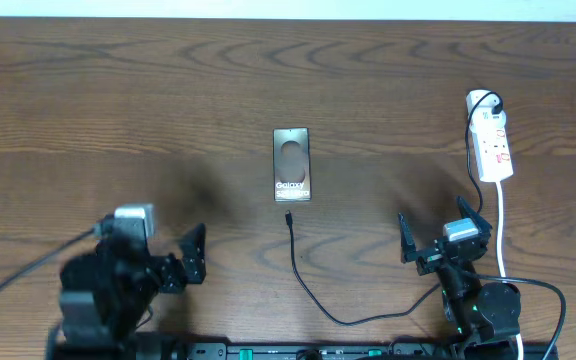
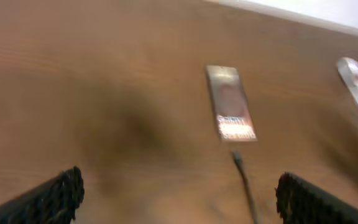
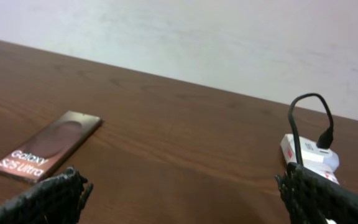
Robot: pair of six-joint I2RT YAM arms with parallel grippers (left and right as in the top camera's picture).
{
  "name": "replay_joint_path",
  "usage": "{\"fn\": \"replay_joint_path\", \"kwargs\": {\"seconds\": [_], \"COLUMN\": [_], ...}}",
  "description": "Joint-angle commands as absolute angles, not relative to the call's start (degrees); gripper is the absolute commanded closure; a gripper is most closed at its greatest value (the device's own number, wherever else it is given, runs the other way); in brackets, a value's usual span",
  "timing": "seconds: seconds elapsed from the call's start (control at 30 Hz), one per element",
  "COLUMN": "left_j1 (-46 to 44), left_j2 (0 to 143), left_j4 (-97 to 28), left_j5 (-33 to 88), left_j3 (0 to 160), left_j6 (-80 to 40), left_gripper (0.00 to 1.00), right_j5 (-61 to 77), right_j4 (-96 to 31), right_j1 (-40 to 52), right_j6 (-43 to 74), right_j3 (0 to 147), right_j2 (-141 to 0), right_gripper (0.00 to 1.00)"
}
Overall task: Plug charger to phone and switch on socket
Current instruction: 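Reach the left gripper forward over the silver phone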
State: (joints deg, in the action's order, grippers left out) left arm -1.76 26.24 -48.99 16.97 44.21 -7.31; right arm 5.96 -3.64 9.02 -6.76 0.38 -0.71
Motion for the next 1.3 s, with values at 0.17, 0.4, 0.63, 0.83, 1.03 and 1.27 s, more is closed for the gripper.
{"fn": "replay_joint_path", "kwargs": {"seconds": [0.17,0.4,0.63,0.83,1.03,1.27], "left_j1": [-1.8,-5.91,-11.97,-15.38,-17.78,-18.76], "left_j2": [54.33,76.64,88.49,95.29,101.95,107.92], "left_j4": [-64.01,-75.31,-79.9,-80.09,-76.51,-74.5], "left_j5": [25.32,24.8,13.45,9.98,11.2,11.51], "left_j3": [71.61,93.1,105.58,105.45,105.45,105.45], "left_j6": [-8.71,-7.29,-6.07,-6.11,-6.52,-7.9], "left_gripper": [0.02,0.02,0.02,0.02,0.02,0.48], "right_j5": [5.93,5.91,5.93,5.91,5.93,5.93], "right_j4": [-3.84,-3.84,-3.84,-3.84,-3.84,-3.84], "right_j1": [9.04,9.04,9.04,9.04,9.04,9.04], "right_j6": [-7.35,-7.38,-7.35,-7.38,-7.38,-7.38], "right_j3": [0.32,0.32,0.32,0.32,0.32,0.32], "right_j2": [-0.3,-0.3,-0.27,-0.27,-0.27,-0.27], "right_gripper": [0.01,0.01,0.01,0.01,0.01,0.01]}}
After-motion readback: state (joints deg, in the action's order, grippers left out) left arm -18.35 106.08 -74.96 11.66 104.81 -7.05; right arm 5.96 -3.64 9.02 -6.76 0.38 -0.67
